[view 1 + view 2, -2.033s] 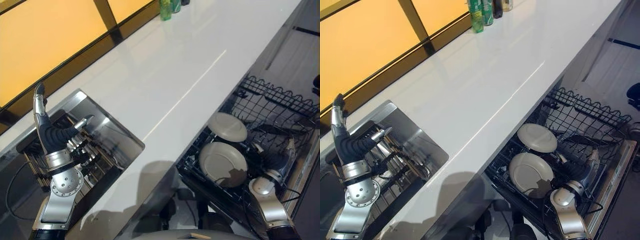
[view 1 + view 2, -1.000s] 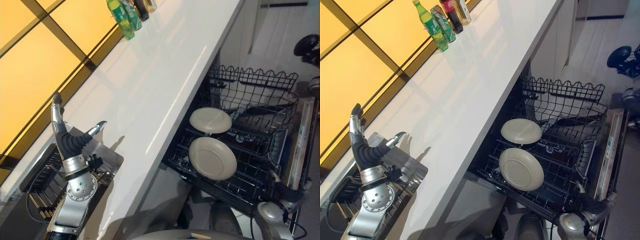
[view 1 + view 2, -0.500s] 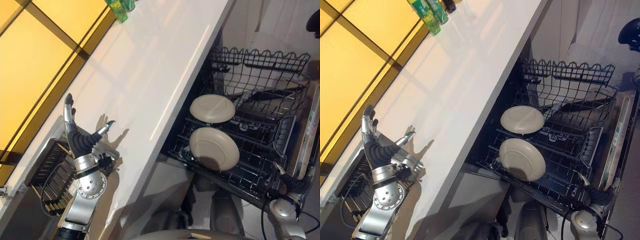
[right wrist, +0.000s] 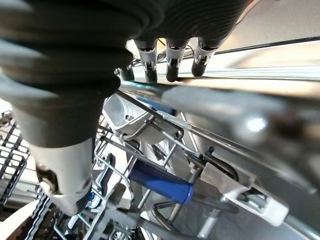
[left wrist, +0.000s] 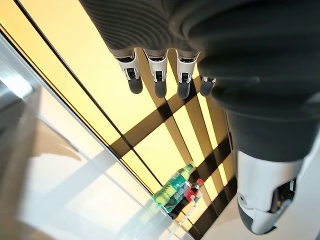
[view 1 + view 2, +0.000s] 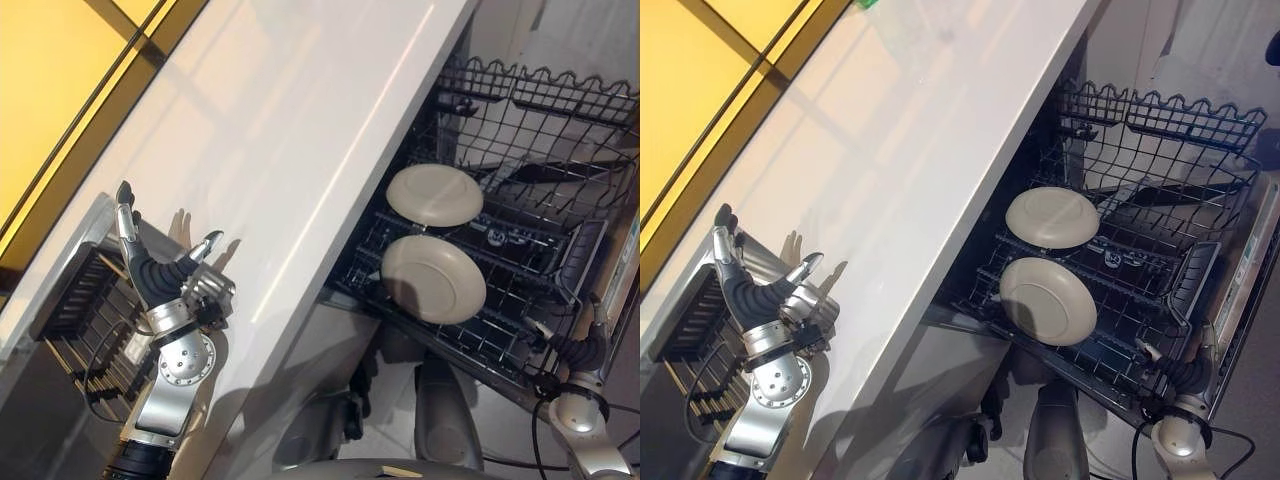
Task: Pick up plates and place into dishwasher.
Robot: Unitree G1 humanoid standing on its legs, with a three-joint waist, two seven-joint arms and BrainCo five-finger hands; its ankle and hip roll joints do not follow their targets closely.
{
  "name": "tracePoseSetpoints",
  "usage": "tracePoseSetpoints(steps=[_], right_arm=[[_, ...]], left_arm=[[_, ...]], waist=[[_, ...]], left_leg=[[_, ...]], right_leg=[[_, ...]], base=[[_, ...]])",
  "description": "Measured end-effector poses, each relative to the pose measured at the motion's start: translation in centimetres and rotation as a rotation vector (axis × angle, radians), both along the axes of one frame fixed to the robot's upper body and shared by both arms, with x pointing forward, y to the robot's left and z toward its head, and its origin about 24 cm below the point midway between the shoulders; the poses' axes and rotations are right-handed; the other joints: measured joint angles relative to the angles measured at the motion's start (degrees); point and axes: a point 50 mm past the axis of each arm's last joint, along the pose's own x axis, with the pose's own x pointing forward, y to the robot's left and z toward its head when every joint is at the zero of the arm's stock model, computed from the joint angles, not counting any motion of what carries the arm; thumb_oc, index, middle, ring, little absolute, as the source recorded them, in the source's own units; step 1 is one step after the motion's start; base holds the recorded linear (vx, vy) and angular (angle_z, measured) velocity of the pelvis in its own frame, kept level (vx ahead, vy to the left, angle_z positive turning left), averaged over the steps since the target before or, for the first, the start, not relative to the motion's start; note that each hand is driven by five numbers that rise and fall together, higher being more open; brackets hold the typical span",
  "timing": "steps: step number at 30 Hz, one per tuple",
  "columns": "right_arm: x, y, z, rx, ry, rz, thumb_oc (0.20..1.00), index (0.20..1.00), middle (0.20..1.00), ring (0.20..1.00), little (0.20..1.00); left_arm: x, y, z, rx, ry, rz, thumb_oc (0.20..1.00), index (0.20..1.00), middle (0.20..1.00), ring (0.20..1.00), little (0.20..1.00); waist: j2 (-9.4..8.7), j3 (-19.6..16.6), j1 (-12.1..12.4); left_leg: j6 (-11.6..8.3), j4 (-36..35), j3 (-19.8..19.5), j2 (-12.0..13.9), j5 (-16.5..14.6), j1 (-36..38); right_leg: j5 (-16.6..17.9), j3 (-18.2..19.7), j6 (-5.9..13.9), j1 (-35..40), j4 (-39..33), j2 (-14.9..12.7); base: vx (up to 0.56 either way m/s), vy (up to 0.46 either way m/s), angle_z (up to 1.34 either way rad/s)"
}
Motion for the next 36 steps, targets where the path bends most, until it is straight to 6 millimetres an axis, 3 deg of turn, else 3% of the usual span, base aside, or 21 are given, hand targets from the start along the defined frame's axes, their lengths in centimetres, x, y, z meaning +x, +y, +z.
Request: tracePoseSetpoints(steps=[12, 21, 22, 23, 24, 25, 27, 29, 32, 36], right_arm=[[1.4, 0.2, 0.5, 0.048, -0.048, -0.013, 1.000, 1.000, 1.000, 1.000, 1.000], [5.0, 0.8, 2.0, 0.051, -0.062, -0.008, 1.000, 1.000, 1.000, 1.000, 1.000], [5.5, 0.9, 2.2, 0.045, -0.064, -0.007, 1.000, 1.000, 1.000, 1.000, 1.000], [5.9, 1.1, 2.4, 0.039, -0.068, -0.012, 1.000, 1.000, 1.000, 1.000, 1.000], [6.0, 1.5, 2.5, 0.027, -0.071, -0.016, 1.000, 1.000, 1.000, 1.000, 1.000], [6.6, 1.8, 3.0, 0.004, -0.090, -0.009, 1.000, 1.000, 1.000, 1.000, 1.000], [7.7, 2.7, 3.4, -0.007, -0.094, 0.021, 1.000, 1.000, 1.000, 1.000, 1.000], [8.2, 3.4, 3.4, -0.029, -0.068, 0.049, 1.000, 1.000, 1.000, 1.000, 1.000], [8.8, 4.1, 3.5, -0.117, -0.031, 0.054, 1.000, 1.000, 1.000, 1.000, 1.000], [10.1, 6.0, 3.6, -0.191, 0.005, 0.065, 1.000, 1.000, 1.000, 1.000, 1.000]], left_arm=[[1.1, -0.4, 1.5, 0.013, -0.060, -0.025, 1.000, 1.000, 1.000, 1.000, 1.000], [1.2, -1.1, 1.0, 0.037, -0.018, -0.073, 1.000, 1.000, 1.000, 1.000, 1.000], [1.2, -1.2, 0.7, 0.034, -0.005, -0.076, 1.000, 1.000, 1.000, 1.000, 1.000], [1.0, -1.1, 0.9, 0.041, -0.010, -0.078, 1.000, 1.000, 1.000, 1.000, 1.000], [0.7, -0.9, 1.1, 0.049, -0.016, -0.079, 1.000, 1.000, 1.000, 1.000, 1.000], [0.6, -0.6, 1.4, 0.047, -0.031, -0.070, 1.000, 1.000, 1.000, 1.000, 1.000], [0.5, -0.6, 0.9, 0.054, -0.001, -0.079, 1.000, 1.000, 1.000, 1.000, 1.000], [0.4, -0.7, 0.3, 0.058, 0.021, -0.093, 1.000, 1.000, 1.000, 1.000, 1.000], [0.3, -0.9, -0.6, 0.058, 0.064, -0.112, 1.000, 1.000, 1.000, 1.000, 1.000], [-0.2, -1.6, -2.3, 0.060, 0.139, -0.155, 1.000, 1.000, 1.000, 1.000, 1.000]], waist=[[-1.40, 0.6, 1.2], [-0.94, 0.6, 1.7], [0.17, 0.6, 2.6], [0.07, 0.6, 3.1], [-1.24, 0.1, 3.0], [-1.03, 0.5, 3.2], [-0.32, 0.4, 3.4], [0.29, 0.1, 4.3], [0.89, 0.1, 4.5], [1.16, -0.1, 4.7]], left_leg=[[0.21, 8.0, -0.8, -0.6, -2.0, -5.8], [0.67, 12.7, -0.9, -1.4, -2.7, -7.8], [0.59, 12.8, -1.0, -0.3, -2.9, -8.2], [0.45, 14.0, -1.0, 0.0, -3.2, -9.3], [0.32, 14.4, -1.0, -1.1, -3.2, -10.5], [0.46, 14.2, -1.1, -1.7, -3.3, -11.3], [2.88, 18.9, 1.2, -2.8, -4.5, -11.1], [2.59, 18.5, 1.3, -3.2, -6.4, -10.1], [2.57, 17.3, -0.9, -4.0, -5.8, -10.6], [2.58, 19.4, -0.3, -3.9, -6.0, -12.3]], right_leg=[[-0.3, -2.7, -0.43, -3.3, 4.4, -2.8], [0.1, -4.2, 0.19, -5.2, 7.2, -5.3], [-0.5, -4.4, 1.46, -5.7, 8.6, -4.8], [-3.1, -2.3, -1.43, -6.4, 15.8, -4.8], [-5.6, -1.3, -1.30, -4.0, 16.6, -5.7], [-7.9, -2.9, 0.75, -3.4, 13.7, -6.8], [-6.4, -6.1, 0.71, -3.4, 13.1, -9.1], [-6.5, -6.5, 0.42, -3.6, 14.1, -8.6], [-6.5, -7.7, 0.17, -4.4, 14.0, -8.6], [-5.9, -9.7, -1.36, -5.8, 14.4, -8.6]], base=[[0.03, 0.015, 0.04], [0.12, 0.105, -0.13], [0.11, 0.091, -0.43], [0.10, 0.078, -0.15], [0.08, 0.058, 0.01], [0.06, 0.041, 0.00], [0.06, 0.018, -0.42], [0.05, 0.003, -0.46], [0.01, -0.002, -0.06], [0.00, -0.054, -0.19]])
